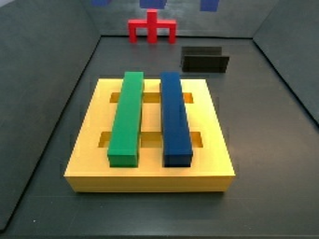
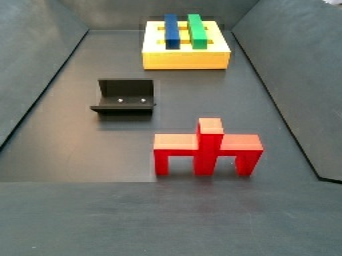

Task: Pick up the purple object. Move up. Move to above the board. Insert the purple object.
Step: Move to above the board, then insert the purple object.

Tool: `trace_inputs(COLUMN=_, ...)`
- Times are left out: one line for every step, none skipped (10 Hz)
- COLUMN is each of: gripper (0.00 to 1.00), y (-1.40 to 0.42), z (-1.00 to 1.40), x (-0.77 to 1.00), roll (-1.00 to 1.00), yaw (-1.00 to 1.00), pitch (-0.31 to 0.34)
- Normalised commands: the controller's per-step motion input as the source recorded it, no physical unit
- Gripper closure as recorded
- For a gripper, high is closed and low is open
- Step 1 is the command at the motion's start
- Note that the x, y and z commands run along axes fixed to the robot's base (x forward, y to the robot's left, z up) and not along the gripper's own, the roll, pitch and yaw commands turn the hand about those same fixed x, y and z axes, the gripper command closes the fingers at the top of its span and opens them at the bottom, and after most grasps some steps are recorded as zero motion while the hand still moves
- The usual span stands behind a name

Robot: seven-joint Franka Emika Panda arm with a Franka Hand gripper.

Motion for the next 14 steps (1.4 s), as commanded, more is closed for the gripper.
trace_inputs(gripper=1.0, y=-0.03, z=0.03, x=0.07, roll=0.04, yaw=0.48, pitch=0.204)
trace_inputs(gripper=1.0, y=-0.03, z=0.03, x=0.07, roll=0.04, yaw=0.25, pitch=0.163)
trace_inputs(gripper=1.0, y=-0.26, z=-0.53, x=0.0, roll=-0.16, yaw=0.0, pitch=-0.08)
trace_inputs(gripper=1.0, y=-0.47, z=-0.56, x=0.0, roll=-0.22, yaw=0.07, pitch=-0.083)
trace_inputs(gripper=1.0, y=-0.63, z=-0.63, x=-0.04, roll=-0.18, yaw=0.06, pitch=-0.089)
trace_inputs(gripper=1.0, y=-0.93, z=-0.86, x=-0.04, roll=0.01, yaw=0.11, pitch=-0.103)
trace_inputs(gripper=1.0, y=-0.87, z=-0.82, x=-0.07, roll=0.1, yaw=0.15, pitch=-0.19)
trace_inputs(gripper=1.0, y=-0.75, z=-0.59, x=0.0, roll=0.23, yaw=0.19, pitch=-0.2)
trace_inputs(gripper=1.0, y=-0.56, z=-0.58, x=0.0, roll=0.26, yaw=0.22, pitch=-0.211)
trace_inputs(gripper=1.0, y=-0.36, z=-0.64, x=0.0, roll=0.23, yaw=0.19, pitch=-0.194)
trace_inputs(gripper=1.0, y=-0.26, z=-0.64, x=0.0, roll=0.21, yaw=0.2, pitch=-0.2)
trace_inputs(gripper=1.0, y=-0.2, z=-0.59, x=0.0, roll=0.2, yaw=0.19, pitch=-0.22)
trace_inputs(gripper=1.0, y=-0.11, z=-0.33, x=0.0, roll=0.15, yaw=0.2, pitch=-0.17)
trace_inputs(gripper=1.0, y=0.0, z=-0.23, x=0.03, roll=0.11, yaw=0.14, pitch=-0.094)
